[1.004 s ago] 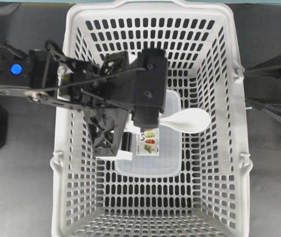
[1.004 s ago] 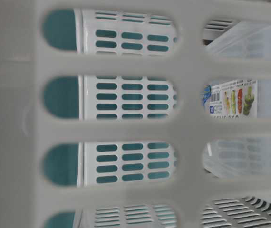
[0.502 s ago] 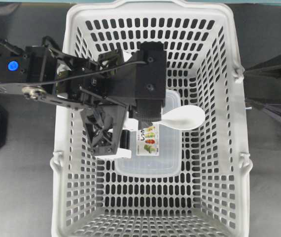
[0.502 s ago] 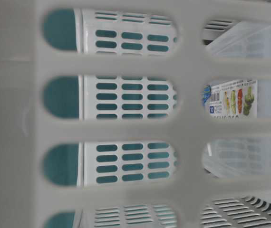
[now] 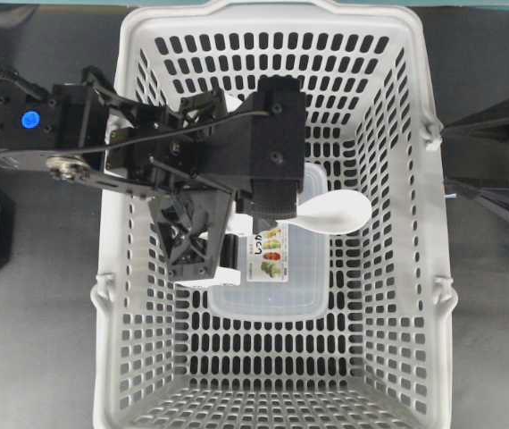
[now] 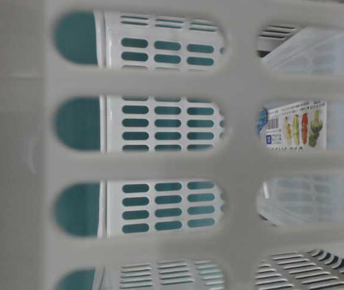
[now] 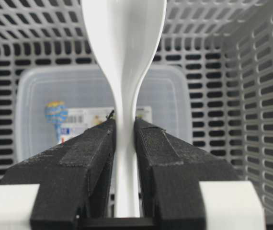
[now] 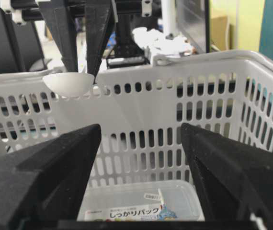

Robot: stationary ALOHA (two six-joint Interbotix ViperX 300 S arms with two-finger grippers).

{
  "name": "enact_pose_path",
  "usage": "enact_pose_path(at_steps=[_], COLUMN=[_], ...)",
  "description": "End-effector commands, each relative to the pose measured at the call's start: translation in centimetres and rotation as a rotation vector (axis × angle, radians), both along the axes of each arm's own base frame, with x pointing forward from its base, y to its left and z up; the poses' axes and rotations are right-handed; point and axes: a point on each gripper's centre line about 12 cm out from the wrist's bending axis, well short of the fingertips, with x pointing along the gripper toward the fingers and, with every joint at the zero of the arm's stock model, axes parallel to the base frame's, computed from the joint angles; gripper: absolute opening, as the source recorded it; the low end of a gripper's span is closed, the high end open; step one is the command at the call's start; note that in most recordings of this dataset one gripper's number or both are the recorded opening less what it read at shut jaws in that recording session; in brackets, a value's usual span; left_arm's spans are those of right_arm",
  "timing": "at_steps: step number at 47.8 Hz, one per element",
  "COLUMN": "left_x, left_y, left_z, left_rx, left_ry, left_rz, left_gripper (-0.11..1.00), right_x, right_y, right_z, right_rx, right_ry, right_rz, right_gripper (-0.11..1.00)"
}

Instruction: Pick up the chinese spoon from the shopping basket with the left arm.

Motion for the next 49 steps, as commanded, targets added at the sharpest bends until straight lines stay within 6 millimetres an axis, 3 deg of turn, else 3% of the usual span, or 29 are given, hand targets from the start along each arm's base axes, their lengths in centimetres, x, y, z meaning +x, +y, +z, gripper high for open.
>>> enact_pose_path(at_steps=[1, 40, 49], left_x=[-0.2, -0.3, -0.5], left_y=[0.0, -0.1, -0.1], left_z=[0.7, 0.0, -1.0], left_rx=[0.000, -0.003, 0.004], left_ry=[-0.022, -0.002, 0.024], left_rz=[0.000, 0.002, -0.003], left_gripper=[0.13, 0.13, 0.13], right_x=[0.2, 0.2, 0.2], right_y=[-0.1, -0.1, -0.1], right_z=[0.7, 0.6, 0.5], right_rx=[0.000, -0.001, -0.001], right_ry=[-0.020, -0.017, -0.015], right_rz=[-0.004, -0.006, -0.006], right_gripper=[0.66, 0.66, 0.66])
